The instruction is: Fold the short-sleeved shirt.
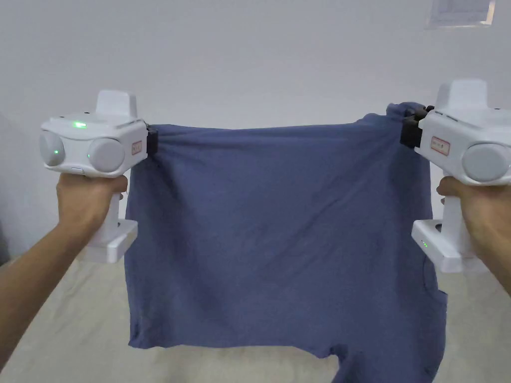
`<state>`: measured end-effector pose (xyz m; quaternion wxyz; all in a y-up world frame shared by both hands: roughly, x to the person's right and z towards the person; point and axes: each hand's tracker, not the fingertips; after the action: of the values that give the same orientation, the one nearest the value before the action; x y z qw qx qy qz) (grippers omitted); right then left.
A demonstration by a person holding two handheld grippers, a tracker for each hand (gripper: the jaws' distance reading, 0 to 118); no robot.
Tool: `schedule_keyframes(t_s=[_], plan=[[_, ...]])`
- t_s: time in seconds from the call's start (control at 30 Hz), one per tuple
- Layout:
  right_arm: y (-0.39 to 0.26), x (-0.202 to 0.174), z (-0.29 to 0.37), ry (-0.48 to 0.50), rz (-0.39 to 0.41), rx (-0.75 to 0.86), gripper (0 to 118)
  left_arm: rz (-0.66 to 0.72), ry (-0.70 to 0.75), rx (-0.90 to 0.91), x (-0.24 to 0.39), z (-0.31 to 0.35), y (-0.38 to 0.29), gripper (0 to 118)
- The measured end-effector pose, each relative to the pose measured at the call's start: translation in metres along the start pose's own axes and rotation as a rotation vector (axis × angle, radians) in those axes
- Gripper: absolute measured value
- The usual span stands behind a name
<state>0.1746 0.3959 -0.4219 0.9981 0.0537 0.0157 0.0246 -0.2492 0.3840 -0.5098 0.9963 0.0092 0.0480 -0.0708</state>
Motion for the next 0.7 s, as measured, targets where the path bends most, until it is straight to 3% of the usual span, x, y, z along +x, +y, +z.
schedule_keyframes(t_s=[0.07, 0.1, 0.2, 0.5, 0.7], plan=[[0.009, -0.008, 0.003, -0.008, 0.016, 0.024, 6, -0.004, 0.005, 0.014, 0.005, -0.007, 0.005, 9], [-0.008, 0.024, -0.059, -0.012, 0.027, 0.037, 6, -0.010, 0.007, 0.017, 0.007, -0.013, 0.004, 9], [-0.028, 0.024, -0.073, -0.020, 0.042, 0.017, 6, -0.035, 0.009, 0.001, 0.015, -0.030, -0.015, 9], [-0.173, 0.019, -0.092, -0.021, 0.064, -0.212, 6, -0.063, -0.038, -0.198, 0.043, -0.073, -0.167, 9], [-0.271, 0.018, -0.077, 0.029, 0.039, -0.394, 6, -0.082, -0.084, -0.395, 0.060, -0.055, -0.266, 9]])
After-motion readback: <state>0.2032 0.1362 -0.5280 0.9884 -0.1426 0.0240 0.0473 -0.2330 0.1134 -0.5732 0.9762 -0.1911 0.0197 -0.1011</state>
